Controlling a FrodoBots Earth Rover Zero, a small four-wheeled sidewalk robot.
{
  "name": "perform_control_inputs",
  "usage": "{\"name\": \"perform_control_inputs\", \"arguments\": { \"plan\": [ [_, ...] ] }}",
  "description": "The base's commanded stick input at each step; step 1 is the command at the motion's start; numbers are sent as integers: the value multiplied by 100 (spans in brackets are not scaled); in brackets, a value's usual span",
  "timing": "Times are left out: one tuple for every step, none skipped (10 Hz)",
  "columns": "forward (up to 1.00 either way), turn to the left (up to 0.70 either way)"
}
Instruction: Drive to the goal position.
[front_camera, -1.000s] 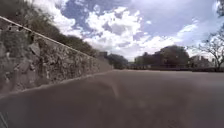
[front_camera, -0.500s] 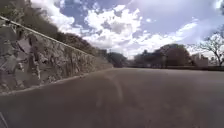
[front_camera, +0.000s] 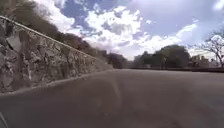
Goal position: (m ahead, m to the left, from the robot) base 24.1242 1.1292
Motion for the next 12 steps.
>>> {"name": "perform_control_inputs", "arguments": {
  "plan": [
    [70,0],
    [70,0],
    [70,0],
    [70,0],
    [70,0],
    [70,0],
    [70,0],
    [70,0],
    [70,0],
    [70,0],
    [70,0],
    [70,25]
  ]
}}
